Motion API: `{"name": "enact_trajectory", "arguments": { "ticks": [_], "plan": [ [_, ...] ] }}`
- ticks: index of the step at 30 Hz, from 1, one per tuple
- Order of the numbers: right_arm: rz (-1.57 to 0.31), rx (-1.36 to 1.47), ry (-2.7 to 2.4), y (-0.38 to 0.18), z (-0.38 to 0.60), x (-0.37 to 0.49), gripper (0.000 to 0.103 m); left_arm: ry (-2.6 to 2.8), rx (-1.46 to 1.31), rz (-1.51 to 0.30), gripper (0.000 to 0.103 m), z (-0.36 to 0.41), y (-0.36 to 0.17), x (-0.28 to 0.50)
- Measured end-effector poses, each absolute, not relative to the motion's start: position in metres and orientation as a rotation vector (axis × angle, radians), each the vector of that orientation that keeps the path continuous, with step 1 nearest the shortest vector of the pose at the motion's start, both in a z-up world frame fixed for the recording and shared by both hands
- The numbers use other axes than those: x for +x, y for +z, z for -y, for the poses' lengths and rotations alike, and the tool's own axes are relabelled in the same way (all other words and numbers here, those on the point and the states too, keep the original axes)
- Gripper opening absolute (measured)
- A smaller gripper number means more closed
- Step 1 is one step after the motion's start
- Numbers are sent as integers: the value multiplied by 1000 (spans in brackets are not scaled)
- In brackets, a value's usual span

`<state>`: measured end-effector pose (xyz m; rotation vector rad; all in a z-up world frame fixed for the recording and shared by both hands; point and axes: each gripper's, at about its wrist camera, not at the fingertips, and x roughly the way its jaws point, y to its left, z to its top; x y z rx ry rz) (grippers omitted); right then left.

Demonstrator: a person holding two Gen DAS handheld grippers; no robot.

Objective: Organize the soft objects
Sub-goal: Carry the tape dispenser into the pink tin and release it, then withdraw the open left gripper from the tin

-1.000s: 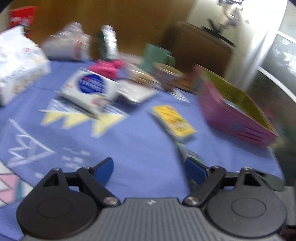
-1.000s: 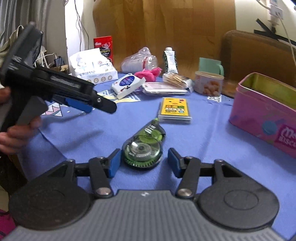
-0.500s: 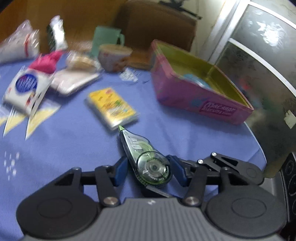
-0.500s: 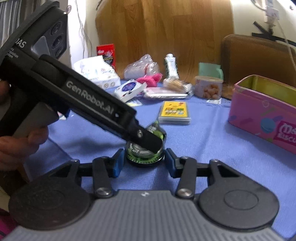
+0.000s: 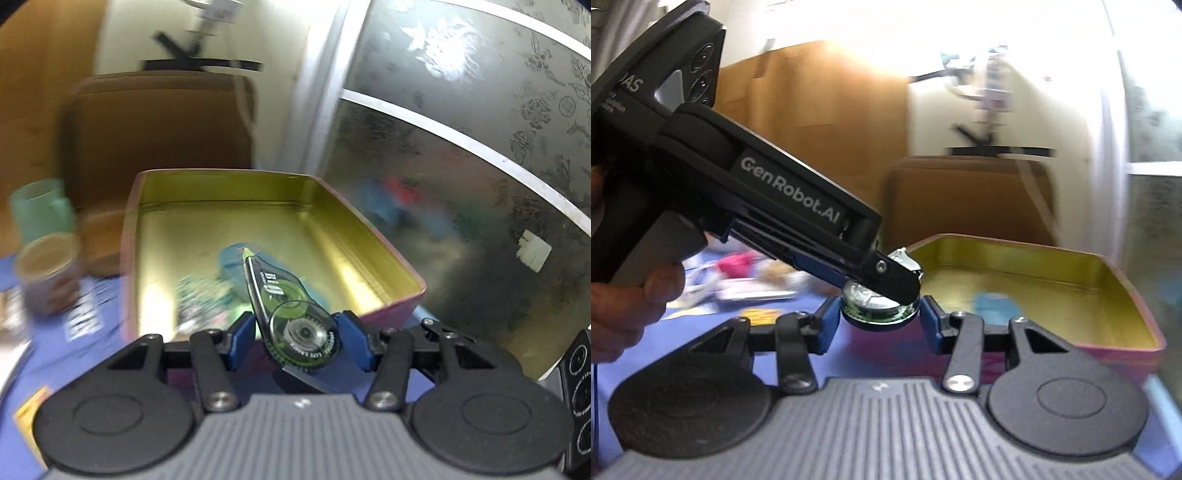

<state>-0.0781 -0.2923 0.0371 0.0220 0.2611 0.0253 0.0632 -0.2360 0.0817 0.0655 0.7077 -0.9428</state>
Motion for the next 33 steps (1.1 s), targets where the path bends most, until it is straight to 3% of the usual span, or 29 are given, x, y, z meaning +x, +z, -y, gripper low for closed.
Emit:
{"name": "enact_trajectory", "arguments": {
  "ticks": [8,13,25,33],
  "plan": [
    [-308,52,-162,26,360,-58,51,-948,178,-679,55,323,65,70],
    [-307,67,-234,19,373,-56,58,-938,164,-675,68,313,61,67],
    [-263,81,-129,22,321,-85,58,-897,67,-615,73,201,65,32],
    [-347,39,87,15,256,-74,58,-665,19,-677,73,92,32,30]
  ]
}}
